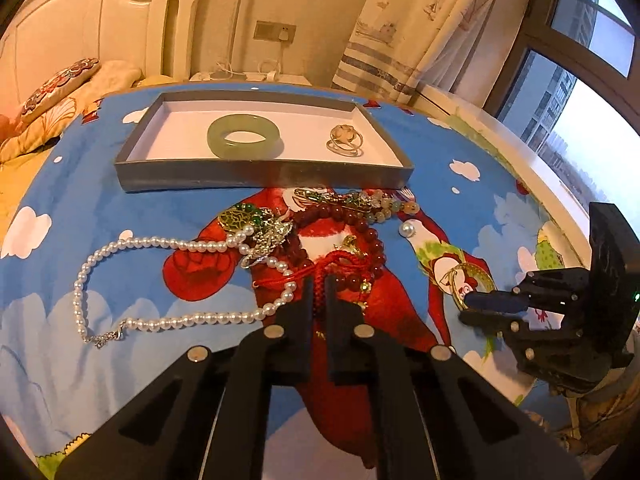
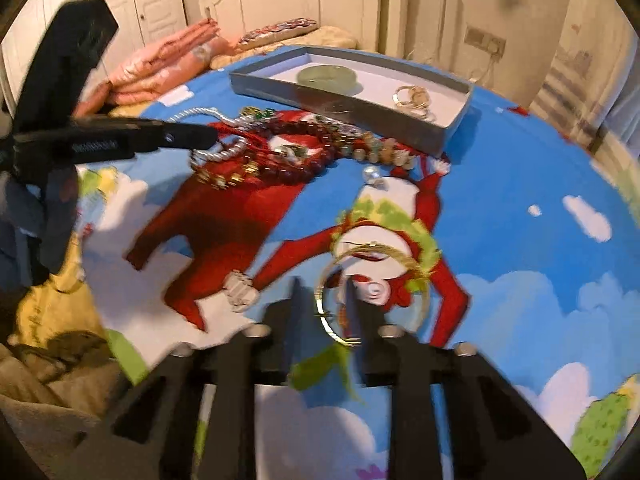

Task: Organize jewelry
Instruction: 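Grasp the red beaded bracelet with the left tool while the right tool holds the gold bangle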

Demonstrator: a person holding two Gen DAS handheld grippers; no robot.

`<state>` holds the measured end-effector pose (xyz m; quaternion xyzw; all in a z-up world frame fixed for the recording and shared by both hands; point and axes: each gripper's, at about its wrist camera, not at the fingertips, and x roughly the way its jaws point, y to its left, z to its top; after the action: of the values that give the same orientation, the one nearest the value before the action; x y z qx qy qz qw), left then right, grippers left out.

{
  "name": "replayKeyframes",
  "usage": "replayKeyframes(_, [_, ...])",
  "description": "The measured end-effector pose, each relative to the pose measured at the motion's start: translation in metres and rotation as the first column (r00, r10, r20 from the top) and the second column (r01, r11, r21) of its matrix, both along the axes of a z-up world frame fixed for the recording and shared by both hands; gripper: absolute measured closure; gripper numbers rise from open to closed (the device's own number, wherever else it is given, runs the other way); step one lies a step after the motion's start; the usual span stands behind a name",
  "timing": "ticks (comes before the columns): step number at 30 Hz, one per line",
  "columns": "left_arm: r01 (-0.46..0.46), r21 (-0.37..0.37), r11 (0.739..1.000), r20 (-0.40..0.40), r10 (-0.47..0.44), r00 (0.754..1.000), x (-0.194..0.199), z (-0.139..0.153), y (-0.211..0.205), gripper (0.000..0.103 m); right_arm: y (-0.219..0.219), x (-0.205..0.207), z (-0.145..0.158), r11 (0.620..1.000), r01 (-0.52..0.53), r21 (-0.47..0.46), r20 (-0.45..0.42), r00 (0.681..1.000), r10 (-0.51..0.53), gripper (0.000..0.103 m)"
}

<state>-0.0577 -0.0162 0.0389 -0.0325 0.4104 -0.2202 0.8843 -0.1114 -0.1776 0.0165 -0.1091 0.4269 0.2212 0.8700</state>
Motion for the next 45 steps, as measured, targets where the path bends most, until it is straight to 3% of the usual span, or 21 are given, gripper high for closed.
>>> replayKeyframes(6, [0.0, 0.001, 1.0, 0.036, 0.0, 0.999, -0.003, 0.012, 0.003, 0.098, -0.023, 0.005, 0.009, 0.99, 0.067, 0.125, 0.0, 0.998, -0.067, 0.096])
replayKeyframes(11, [0.001, 0.007, 1.0, 0.064, -0.001, 0.998, -0.001, 0.023, 0.003, 0.098, -0.034, 0.009, 0.014, 0.982, 0.115, 0.151, 0.014, 0.993, -0.119, 0.096])
replayKeyframes(28, [-0.021, 0.053, 0.998, 0.154, 0.013, 0.988, 0.014, 0.065, 0.009, 0.098, -0.052, 0.019, 0.023, 0.968, 0.178, 0.179, 0.052, 0.98, -0.19, 0.096])
replayKeyframes(45, [-0.07, 0.107, 0.992, 0.168, 0.051, 0.984, 0.077, 0.082, 0.023, 0.098, -0.038, 0.075, 0.045, 0.98, 0.138, 0.146, 0.125, 0.98, -0.157, 0.096])
